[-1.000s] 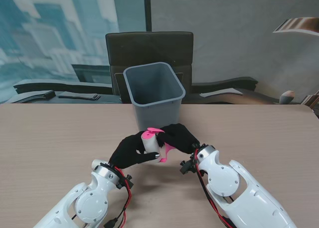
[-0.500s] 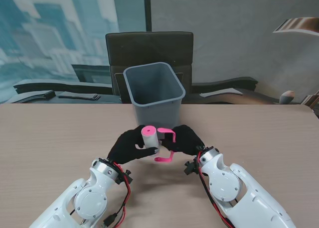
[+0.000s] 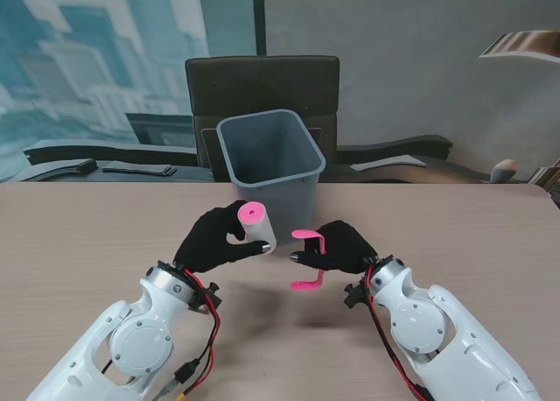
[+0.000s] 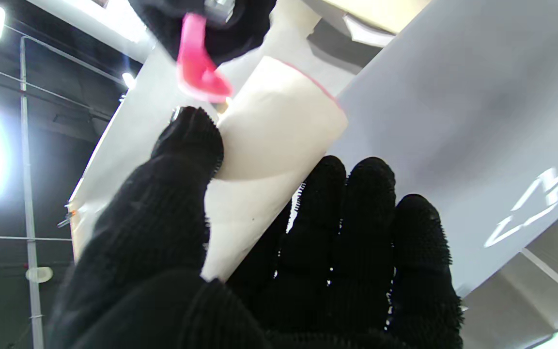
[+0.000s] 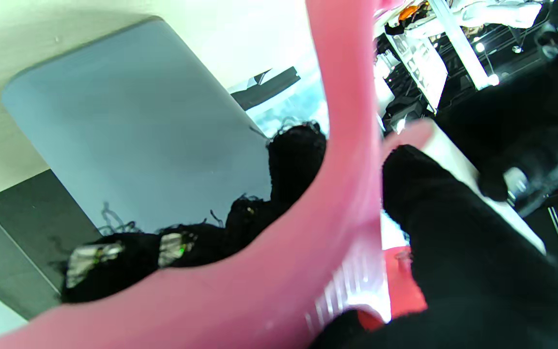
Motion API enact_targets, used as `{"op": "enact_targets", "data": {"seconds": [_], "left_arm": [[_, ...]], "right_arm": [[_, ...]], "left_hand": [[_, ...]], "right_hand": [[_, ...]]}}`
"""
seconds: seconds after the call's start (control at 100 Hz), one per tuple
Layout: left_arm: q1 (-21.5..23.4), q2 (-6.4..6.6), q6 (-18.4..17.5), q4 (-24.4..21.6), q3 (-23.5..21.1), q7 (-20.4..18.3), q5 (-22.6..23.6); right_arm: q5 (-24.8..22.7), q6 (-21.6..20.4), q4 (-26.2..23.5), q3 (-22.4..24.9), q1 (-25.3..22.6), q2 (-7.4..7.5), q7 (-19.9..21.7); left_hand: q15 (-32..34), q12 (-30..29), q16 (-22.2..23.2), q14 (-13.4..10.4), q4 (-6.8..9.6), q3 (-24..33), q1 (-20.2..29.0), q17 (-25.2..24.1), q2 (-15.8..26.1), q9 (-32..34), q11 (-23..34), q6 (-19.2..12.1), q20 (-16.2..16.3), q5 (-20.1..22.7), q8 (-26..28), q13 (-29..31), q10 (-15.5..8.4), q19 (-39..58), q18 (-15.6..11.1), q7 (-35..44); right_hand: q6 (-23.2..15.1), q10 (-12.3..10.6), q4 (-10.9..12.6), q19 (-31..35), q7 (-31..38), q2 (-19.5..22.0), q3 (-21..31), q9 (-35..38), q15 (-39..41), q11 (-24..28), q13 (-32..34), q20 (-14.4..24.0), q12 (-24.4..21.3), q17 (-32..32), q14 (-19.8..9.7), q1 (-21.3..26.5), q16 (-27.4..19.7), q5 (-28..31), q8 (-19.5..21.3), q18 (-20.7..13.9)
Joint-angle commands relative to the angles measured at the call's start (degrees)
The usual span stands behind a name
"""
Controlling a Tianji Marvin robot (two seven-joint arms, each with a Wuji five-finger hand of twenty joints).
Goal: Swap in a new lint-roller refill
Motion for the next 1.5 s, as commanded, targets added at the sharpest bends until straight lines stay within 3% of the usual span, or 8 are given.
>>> {"op": "enact_targets", "data": {"seconds": [0.0, 0.33, 0.42, 0.51, 0.81, 1.14, 1.28, 1.49], "left_arm": [[-1.0, 0.28, -0.9, -2.1, -0.9, -0.9, 1.0], [-7.6, 0.49, 2.5, -6.1, -2.4, -6.0, -3.5], [-11.2, 0.4, 4.5, -5.2, -1.8, -7.4, -5.3], [-15.6, 0.52, 6.0, -2.6, -0.6, -9.1, -5.3], [-32.4, 0.06, 7.7, 11.9, 6.4, -12.9, -5.7], [-43.6, -0.15, 7.5, 24.6, 12.8, -18.9, -8.2], [-46.0, -0.18, 6.6, 27.6, 13.9, -20.0, -8.5], [-46.6, 0.08, 4.8, 28.8, 13.7, -20.0, -7.2]], "right_arm": [[0.3, 0.0, 0.1, -0.1, -0.3, 0.21, 0.9], [1.0, 0.5, 0.0, -0.3, -0.3, 0.21, 1.2], [1.0, 0.6, -0.1, -0.2, -0.3, 0.21, 1.3], [0.6, 0.6, -0.2, 0.0, -0.5, 0.27, 1.3], [-0.8, 0.1, -0.4, 1.5, -1.3, 0.4, 0.8], [-0.2, 0.6, -0.5, 1.6, -1.2, 0.71, 2.5], [0.0, 0.7, -0.4, 1.6, -1.2, 0.67, 2.5], [0.3, 1.1, -0.3, 1.4, -1.1, 0.6, 2.4]], "left_hand": [[-1.1, -1.4, -0.8, 0.3, 3.04, 7.7, 10.6, 0.0, 10.6, 1.7, 2.4, -8.5, -0.8, 7.5, 0.6, 2.0, -2.0, 0.3, -1.4, 5.6], [-1.7, -1.6, -1.0, 0.1, 2.5, 5.3, 11.6, -0.1, 12.2, 0.9, 2.1, -10.6, -0.8, 6.6, 1.8, 1.3, -3.0, 0.0, -1.4, 5.2], [-1.8, -1.7, -1.1, -2.4, 2.55, 4.5, 11.9, -0.2, 12.5, 0.6, 1.9, -11.1, -0.9, 6.4, 2.1, 1.8, -3.2, -0.2, -1.6, 5.1], [-2.3, -1.8, -1.1, 0.2, 2.65, 3.7, 12.1, -0.7, 12.9, 0.2, 1.7, -11.5, -1.1, 6.2, 2.2, 0.5, -3.1, -0.8, -1.7, 4.8], [-4.3, -2.7, -1.6, -2.8, 3.09, 1.0, 10.1, -2.1, 13.9, -2.9, 0.1, -12.6, -1.4, 4.3, 2.5, -1.1, -4.0, -2.6, -2.7, 3.6], [-16.1, -13.2, -2.7, -1.7, 9.15, -3.2, -3.0, -9.0, 19.9, -21.0, -8.4, -6.8, 0.2, -1.5, -2.2, -14.2, -1.6, -12.1, -3.3, -23.3], [-20.7, -16.3, -4.4, -3.2, 8.81, -4.8, -5.0, -11.6, 18.7, -27.8, -12.8, -3.3, -0.1, -6.7, -5.8, -18.1, -0.8, -16.3, -3.8, -32.2], [-22.7, -17.4, -5.2, -3.9, 7.98, -6.1, -8.0, -12.2, 16.2, -32.6, -14.6, -3.9, 0.1, -14.7, -8.2, -19.9, -1.3, -17.8, -4.1, -38.8]], "right_hand": [[4.6, 3.6, -2.0, 11.4, -0.6, -2.5, -0.1, 4.6, 6.4, 8.8, -1.6, -2.0, -0.6, 3.4, -16.8, -2.8, 1.6, 5.8, 0.6, -15.7], [4.7, 3.6, -3.2, 11.4, -1.5, 1.2, -2.5, 4.6, 6.2, 8.0, -1.5, -2.3, -0.7, 3.3, -17.1, -5.2, 1.2, 5.7, 1.2, -15.5], [4.7, 3.6, -3.2, 11.4, -1.8, 1.6, -3.0, 4.6, 6.1, 7.8, -1.5, -2.6, -0.7, 3.2, -17.2, -5.0, 1.1, 5.7, 1.2, -15.4], [4.8, 3.6, -3.1, 11.4, -2.0, 2.0, -3.3, 4.6, 6.1, 7.6, -1.5, -2.8, -0.8, 3.2, -17.2, -4.8, 1.0, 5.7, 1.3, -15.4], [5.2, 3.8, -3.0, 11.4, -2.7, 3.3, -4.4, 4.6, 6.1, 7.3, -1.5, -3.2, -0.8, 3.2, -17.3, -4.6, 0.8, 5.4, 1.4, -15.2], [5.5, 3.9, -2.2, 11.4, -3.4, 2.5, -3.4, 4.6, 6.2, 7.1, -1.5, -3.5, -0.8, 3.1, -17.2, -2.3, 0.6, 5.2, 1.3, -15.0], [5.7, 3.9, -2.3, 11.4, -3.7, 2.3, -3.4, 4.6, 6.2, 7.1, -1.5, -3.6, -0.8, 3.1, -17.2, -2.8, 0.6, 5.0, 1.2, -15.0], [6.2, 3.9, -2.6, 11.4, -5.4, -1.5, -1.6, 4.6, 6.2, 7.1, -1.5, -3.8, -0.7, 3.1, -17.1, -3.9, 0.5, 3.8, 0.3, -14.8]]}}
